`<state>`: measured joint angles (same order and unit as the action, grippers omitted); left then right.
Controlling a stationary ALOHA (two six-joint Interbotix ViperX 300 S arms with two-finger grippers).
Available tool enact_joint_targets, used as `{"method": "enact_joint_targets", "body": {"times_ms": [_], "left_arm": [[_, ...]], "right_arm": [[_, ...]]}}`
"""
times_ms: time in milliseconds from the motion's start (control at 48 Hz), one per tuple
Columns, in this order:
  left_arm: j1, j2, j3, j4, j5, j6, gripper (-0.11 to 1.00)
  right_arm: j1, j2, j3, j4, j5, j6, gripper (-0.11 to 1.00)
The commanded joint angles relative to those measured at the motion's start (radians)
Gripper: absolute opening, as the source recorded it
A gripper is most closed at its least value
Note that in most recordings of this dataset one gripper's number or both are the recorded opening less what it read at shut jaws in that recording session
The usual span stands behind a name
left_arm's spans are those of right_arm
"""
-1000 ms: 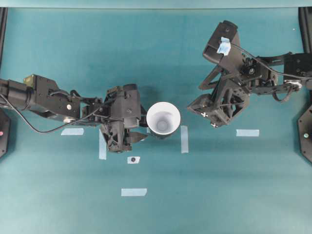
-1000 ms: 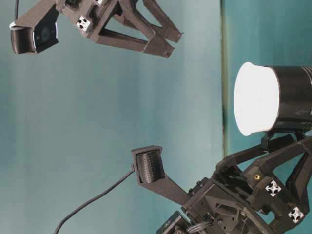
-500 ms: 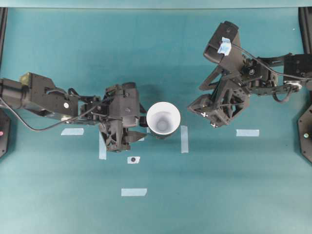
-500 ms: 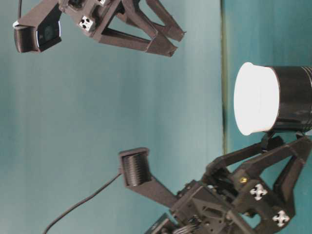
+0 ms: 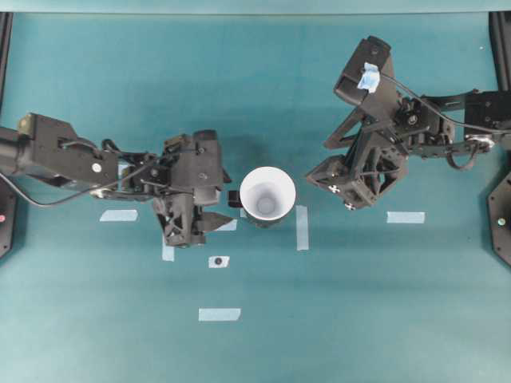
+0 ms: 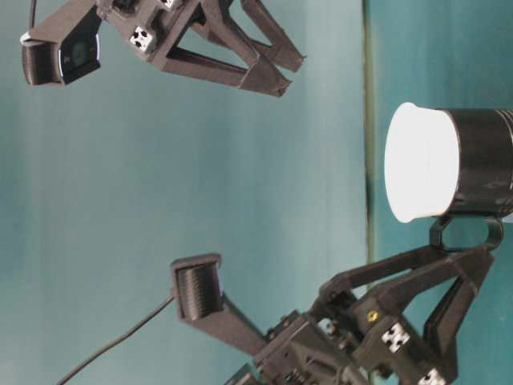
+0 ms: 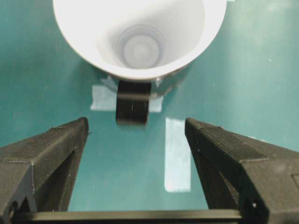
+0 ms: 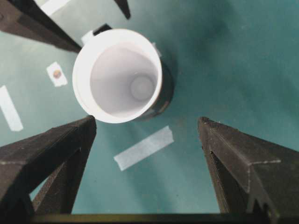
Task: Holding the cup holder with the left arm, the right arm places the cup into the cup holder.
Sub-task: 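Open the left gripper and withdraw it from the holder handle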
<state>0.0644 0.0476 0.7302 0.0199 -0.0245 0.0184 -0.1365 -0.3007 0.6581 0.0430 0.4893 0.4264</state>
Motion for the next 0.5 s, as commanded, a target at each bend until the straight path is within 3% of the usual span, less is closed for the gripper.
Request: {"method": "enact_joint_targets", "body": {"times_ms": [0,479], "left_arm": [[0.002,-0.057,0.002,0.002,0.014,-0.003,0.89],[-0.003,-0.189,0.066,0.002,0.041,-0.003,0.89]], "right_arm": [[0.005,-0.018,-0.008,0.002,-0.005,0.008,0.93],[0.005,-0.023,-0.003,0.002,-0.006,0.008,0.93]]}}
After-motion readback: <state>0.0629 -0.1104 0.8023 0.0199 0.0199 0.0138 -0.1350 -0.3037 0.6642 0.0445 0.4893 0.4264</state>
